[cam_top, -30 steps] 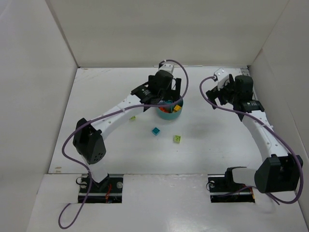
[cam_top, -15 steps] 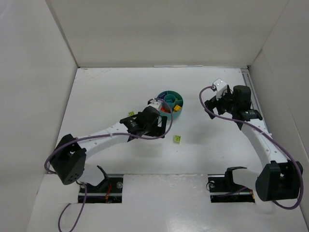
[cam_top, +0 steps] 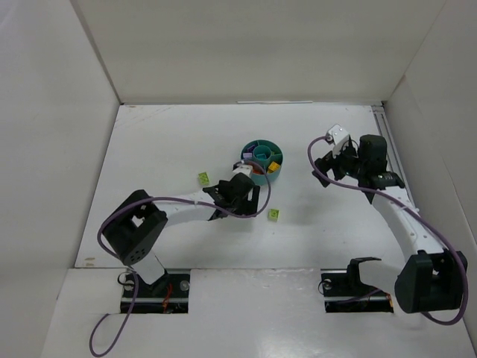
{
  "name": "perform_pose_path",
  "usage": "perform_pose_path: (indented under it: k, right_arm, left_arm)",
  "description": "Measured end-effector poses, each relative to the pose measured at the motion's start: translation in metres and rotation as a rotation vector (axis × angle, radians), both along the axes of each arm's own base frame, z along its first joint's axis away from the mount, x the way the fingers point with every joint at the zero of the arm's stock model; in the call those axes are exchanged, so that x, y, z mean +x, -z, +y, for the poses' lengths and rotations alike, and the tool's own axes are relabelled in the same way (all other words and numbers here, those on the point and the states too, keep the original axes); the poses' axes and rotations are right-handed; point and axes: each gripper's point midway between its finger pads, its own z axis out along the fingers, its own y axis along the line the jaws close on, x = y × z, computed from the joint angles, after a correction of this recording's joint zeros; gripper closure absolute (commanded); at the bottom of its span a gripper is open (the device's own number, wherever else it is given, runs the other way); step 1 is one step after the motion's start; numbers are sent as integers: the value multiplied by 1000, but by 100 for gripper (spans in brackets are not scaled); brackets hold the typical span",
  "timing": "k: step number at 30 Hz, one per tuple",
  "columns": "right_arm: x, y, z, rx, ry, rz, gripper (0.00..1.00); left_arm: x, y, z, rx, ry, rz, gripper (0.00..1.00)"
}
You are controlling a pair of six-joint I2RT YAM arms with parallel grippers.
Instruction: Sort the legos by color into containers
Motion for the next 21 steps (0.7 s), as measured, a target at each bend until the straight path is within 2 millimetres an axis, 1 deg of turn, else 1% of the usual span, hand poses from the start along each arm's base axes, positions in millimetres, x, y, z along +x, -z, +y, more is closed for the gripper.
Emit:
perform_pose_path:
  k: [7, 9, 13, 14, 15, 16, 17, 18, 19, 21]
  right_arm:
    - [-3, -11, 1, 5, -4, -34, 0]
    - [-4, -15, 1, 5, -4, -46, 0]
    - [-5, -21, 1, 7, -6, -65, 0]
    - [-6, -22, 1, 7, -6, -67, 0]
    - [-6, -22, 1, 7, -5, -69, 0]
    - [-6, -23, 1, 7, -6, -71, 0]
    - [-6, -24, 1, 7, -6, -73, 0]
    - [-6, -24, 1, 7, -6, -75, 0]
    - [-7, -25, 1, 8, -6, -77, 0]
    - [-7, -27, 1, 8, -6, -84, 0]
  left_arm:
    - [11, 3, 1, 24, -31, -35, 25]
    - [15, 3, -1, 28, -38, -45, 31]
    - [21, 4, -3, 32, -49, -58, 51]
    - [22, 4, -3, 37, -51, -59, 61]
    - [23, 4, -4, 40, -51, -61, 65]
    - [23, 4, -6, 43, -51, -65, 74]
    - [22, 3, -8, 42, -47, -64, 74]
    - [19, 4, -9, 49, -43, -60, 79]
    - [16, 3, -10, 54, -37, -57, 81]
    - [9, 3, -13, 70, -21, -46, 81]
